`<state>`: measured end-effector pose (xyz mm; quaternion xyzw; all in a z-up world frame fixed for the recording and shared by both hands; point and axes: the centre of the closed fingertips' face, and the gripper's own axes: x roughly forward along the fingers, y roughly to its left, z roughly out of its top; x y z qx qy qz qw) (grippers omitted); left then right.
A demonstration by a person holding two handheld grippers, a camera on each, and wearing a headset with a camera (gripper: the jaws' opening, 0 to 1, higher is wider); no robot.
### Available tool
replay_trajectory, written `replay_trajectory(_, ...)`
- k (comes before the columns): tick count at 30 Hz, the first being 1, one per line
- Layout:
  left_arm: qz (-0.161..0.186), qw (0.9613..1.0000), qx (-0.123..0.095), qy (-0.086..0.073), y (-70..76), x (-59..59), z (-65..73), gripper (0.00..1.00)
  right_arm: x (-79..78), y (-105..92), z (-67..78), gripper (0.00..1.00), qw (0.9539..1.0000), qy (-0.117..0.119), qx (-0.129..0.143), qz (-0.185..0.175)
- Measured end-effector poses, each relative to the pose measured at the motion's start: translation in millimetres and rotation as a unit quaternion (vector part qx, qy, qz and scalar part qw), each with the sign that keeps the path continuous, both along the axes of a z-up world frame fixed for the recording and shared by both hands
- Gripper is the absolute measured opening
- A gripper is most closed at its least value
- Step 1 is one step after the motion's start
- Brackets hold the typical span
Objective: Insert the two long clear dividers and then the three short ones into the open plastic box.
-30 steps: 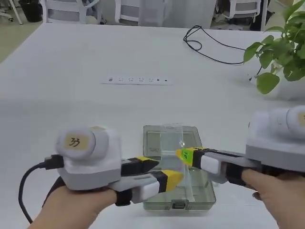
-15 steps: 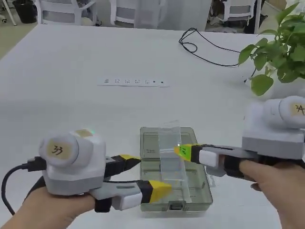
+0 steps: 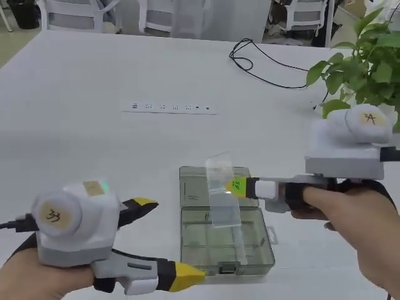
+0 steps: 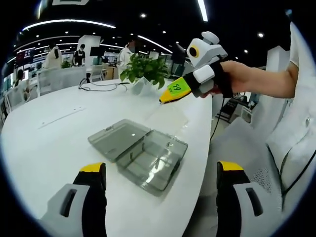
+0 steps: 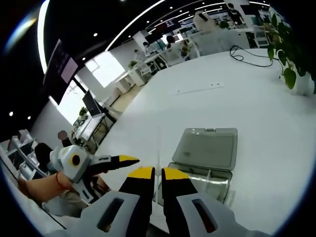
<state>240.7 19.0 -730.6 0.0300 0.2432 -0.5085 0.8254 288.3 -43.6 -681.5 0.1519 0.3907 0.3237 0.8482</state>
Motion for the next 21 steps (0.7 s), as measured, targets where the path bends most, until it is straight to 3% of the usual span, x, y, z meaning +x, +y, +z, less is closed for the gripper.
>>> replay_trajectory(7,-0.014,0.9999,0.003,0.0,0.7,-3.6,-5.7,0.99,-0.8,-6.5,-18.7,0.07,0.9963,0.065,-0.042,-0.038)
replay_trajectory(15,-0.028,0.9996,-0.002,-0.002,-1.2,-7.7,-7.5,1.0,-1.1,-11.2,-42.6,0.07,0.9906,0.106,-0.062,-0.06)
replay_trajectory(21,-0.039,0.9992,0.004,-0.001,0.4,-9.9,-11.8,1.0,-6.1,-9.0,-52.3,0.07,0.9861,0.129,-0.077,-0.071)
